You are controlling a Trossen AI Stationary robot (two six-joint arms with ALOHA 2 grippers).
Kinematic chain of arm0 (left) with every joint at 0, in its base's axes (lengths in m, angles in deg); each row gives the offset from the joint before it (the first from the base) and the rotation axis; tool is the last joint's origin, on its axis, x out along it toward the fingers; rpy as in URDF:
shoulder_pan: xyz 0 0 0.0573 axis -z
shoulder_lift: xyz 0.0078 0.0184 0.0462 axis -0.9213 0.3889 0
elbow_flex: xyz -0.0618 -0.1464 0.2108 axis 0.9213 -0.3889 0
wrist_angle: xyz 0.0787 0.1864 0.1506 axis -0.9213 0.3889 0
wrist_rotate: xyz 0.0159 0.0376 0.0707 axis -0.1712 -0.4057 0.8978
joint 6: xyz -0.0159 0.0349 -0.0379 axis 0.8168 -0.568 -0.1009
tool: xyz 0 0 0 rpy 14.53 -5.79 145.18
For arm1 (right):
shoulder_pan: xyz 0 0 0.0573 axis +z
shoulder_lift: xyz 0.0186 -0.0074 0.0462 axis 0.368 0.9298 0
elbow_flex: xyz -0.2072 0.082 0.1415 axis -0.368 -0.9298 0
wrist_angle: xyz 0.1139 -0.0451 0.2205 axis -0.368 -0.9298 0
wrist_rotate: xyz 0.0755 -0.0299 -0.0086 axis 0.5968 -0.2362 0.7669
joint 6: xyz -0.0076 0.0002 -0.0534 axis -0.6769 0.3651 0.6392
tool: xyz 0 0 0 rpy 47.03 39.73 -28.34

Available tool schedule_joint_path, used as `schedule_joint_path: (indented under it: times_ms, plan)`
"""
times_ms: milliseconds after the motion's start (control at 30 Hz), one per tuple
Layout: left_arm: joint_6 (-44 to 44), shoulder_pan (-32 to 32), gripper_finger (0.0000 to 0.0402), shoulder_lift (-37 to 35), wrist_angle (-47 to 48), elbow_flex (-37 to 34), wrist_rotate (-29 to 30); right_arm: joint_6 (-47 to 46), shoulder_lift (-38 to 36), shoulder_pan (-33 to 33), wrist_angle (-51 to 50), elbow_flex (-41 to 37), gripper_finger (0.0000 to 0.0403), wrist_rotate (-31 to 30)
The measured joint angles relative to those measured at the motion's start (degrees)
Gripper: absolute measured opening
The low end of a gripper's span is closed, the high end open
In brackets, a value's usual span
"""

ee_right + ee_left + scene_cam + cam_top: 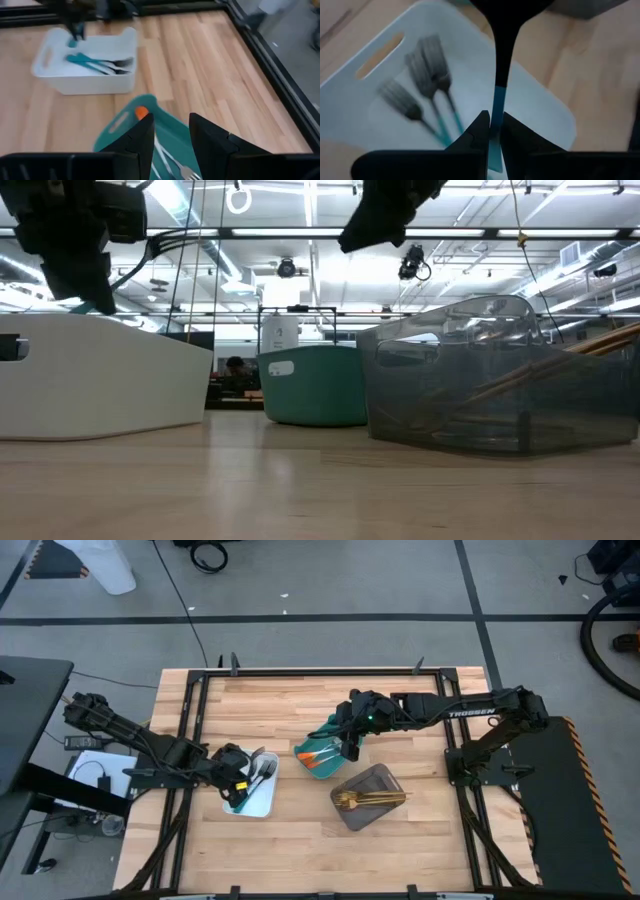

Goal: Sort silverware by color (type)
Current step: Put the blue silver fork into the white bin, then return to Home Position

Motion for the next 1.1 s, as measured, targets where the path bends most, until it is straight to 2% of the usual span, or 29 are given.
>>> schedule_joint_path:
  times_ms: [167,633,833,1100]
  plan:
    - [3.86,0.00,0.0037,0.43,1.55,0.02,-2.09,-1.69,0.76,-0.56,-3.27,-0.02,0.0132,-3.42]
    - [6.33,-0.30,0.0042,9.64,2.21,0.04,-10.72,-2.90,0.72,-0.20,-5.59,-0.02,0.0132,-3.60]
    - [6.34,-0.31,0.0067,10.71,2.07,0.04,-11.08,-2.90,0.72,-0.20,-5.55,-0.02,0.0132,-3.60]
    - [6.18,-0.63,0.0122,10.42,2.89,0.21,-12.06,-2.83,0.72,-0.20,-5.50,-0.02,0.0132,-3.58]
